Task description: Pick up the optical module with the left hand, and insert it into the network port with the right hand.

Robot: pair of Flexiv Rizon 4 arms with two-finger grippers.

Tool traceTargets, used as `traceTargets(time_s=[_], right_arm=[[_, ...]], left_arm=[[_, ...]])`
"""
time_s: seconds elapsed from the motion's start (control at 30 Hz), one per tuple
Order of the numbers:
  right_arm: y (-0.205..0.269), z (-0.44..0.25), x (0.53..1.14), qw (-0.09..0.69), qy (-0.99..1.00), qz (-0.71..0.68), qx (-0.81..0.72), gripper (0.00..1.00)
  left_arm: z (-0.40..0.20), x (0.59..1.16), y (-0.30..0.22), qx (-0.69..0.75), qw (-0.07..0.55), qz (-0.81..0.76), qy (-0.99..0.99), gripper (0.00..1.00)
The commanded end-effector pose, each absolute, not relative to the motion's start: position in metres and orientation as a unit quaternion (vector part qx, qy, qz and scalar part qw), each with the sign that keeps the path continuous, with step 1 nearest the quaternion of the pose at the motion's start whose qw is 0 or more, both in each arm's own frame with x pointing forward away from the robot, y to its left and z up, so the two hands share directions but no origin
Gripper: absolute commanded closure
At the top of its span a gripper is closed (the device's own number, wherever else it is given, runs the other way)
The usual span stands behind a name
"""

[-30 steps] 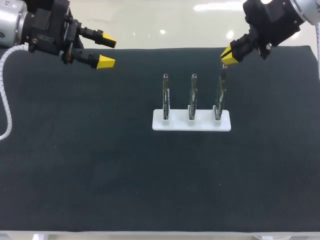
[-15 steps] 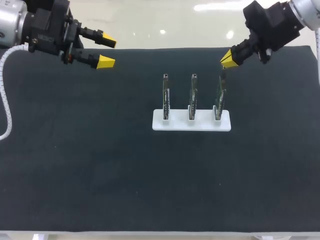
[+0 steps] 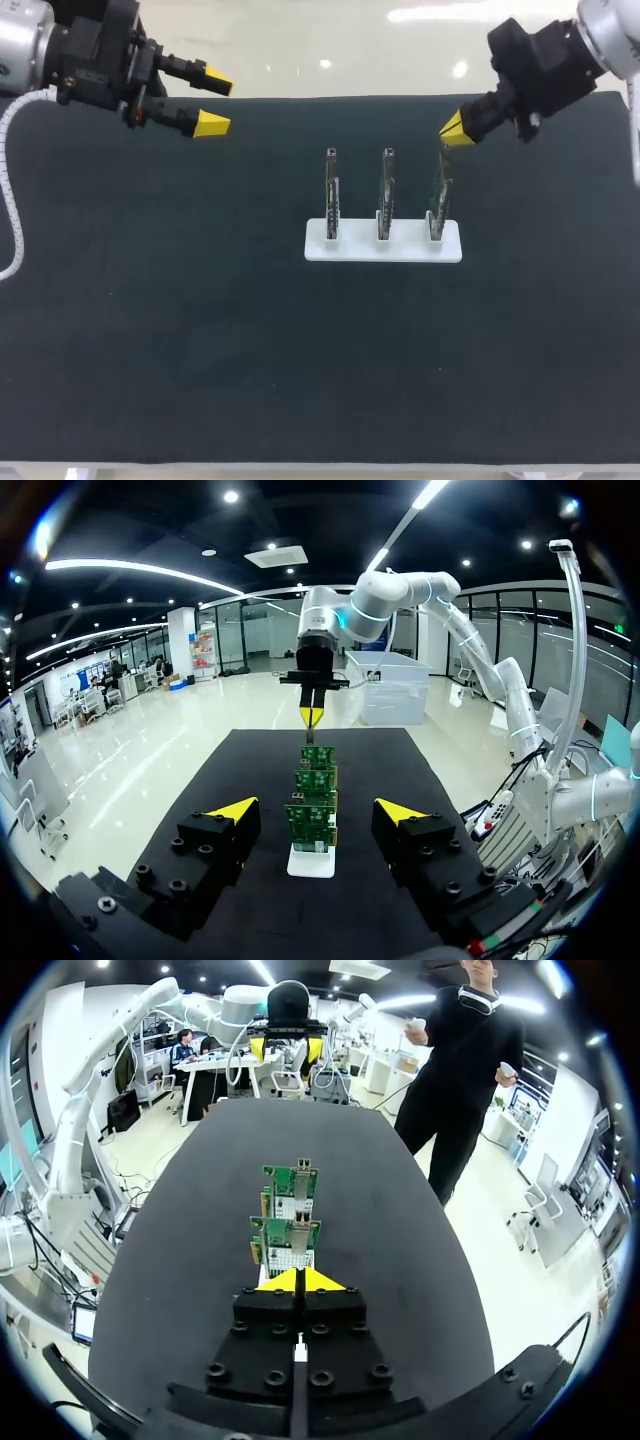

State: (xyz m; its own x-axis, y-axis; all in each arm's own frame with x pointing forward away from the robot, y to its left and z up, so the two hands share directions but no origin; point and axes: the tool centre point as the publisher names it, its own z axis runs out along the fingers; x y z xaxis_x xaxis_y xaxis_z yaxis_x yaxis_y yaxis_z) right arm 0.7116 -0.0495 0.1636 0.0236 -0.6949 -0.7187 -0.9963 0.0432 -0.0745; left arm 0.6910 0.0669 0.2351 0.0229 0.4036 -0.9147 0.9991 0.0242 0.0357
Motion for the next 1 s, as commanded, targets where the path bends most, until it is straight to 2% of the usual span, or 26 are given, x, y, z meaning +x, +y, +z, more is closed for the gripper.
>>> traceTargets(time_s=[0.03, 0.67, 1.0], right_arm=[[-0.049, 0.154, 0.711, 0.315, 0.651, 0.247, -0.645, 1.00], [-0.047, 0.134, 0.711, 0.325, 0.645, 0.245, -0.647, 1.00], [-0.042, 0.187, 0.707, 0.299, 0.657, 0.237, -0.651, 1.00]], left_arm=[[0.235, 0.692, 0.067, 0.592, 0.400, -0.370, 0.593, 0.00], [0.235, 0.692, 0.067, 0.592, 0.400, -0.370, 0.593, 0.00], [0.235, 0.692, 0.067, 0.592, 0.400, -0.370, 0.593, 0.00]])
